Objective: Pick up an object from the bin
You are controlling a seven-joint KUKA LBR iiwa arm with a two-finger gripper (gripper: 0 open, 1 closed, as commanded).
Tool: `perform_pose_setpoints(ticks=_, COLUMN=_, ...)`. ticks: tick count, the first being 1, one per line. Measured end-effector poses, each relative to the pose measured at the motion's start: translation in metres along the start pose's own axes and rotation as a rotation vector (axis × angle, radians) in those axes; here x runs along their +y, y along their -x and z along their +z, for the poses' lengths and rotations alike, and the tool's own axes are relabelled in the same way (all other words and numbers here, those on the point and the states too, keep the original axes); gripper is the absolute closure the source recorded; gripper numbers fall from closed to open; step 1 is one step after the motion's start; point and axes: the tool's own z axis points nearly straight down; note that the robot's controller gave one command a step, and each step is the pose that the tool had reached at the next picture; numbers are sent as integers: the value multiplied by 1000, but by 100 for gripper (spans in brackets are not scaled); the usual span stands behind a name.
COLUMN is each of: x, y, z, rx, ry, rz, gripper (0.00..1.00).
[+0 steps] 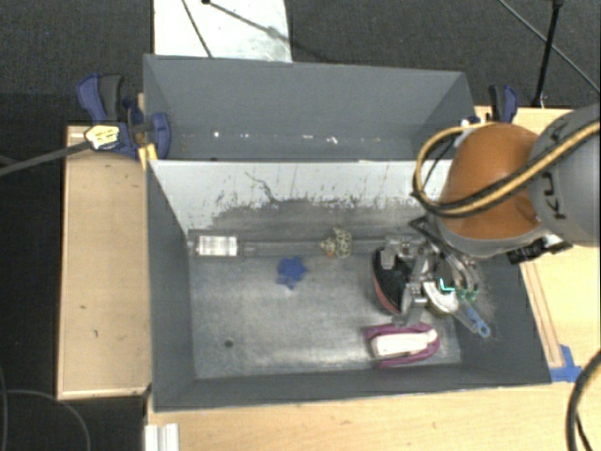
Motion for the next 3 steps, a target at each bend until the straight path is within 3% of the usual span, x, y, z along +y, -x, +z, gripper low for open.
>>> perform_pose_setpoints(ticks=1, x=-22, y=35, z=58, rx=-5, ry=6, rz=277, gripper=0)
perform_pose_setpoints(ticks=2, x=-21, y=36, z=57, rx=-12, ry=7, rz=272, gripper=100)
perform_pose_setpoints(ticks=3, x=-22, y=13, z=-68, rx=-13, ry=1, rz=298, gripper=100)
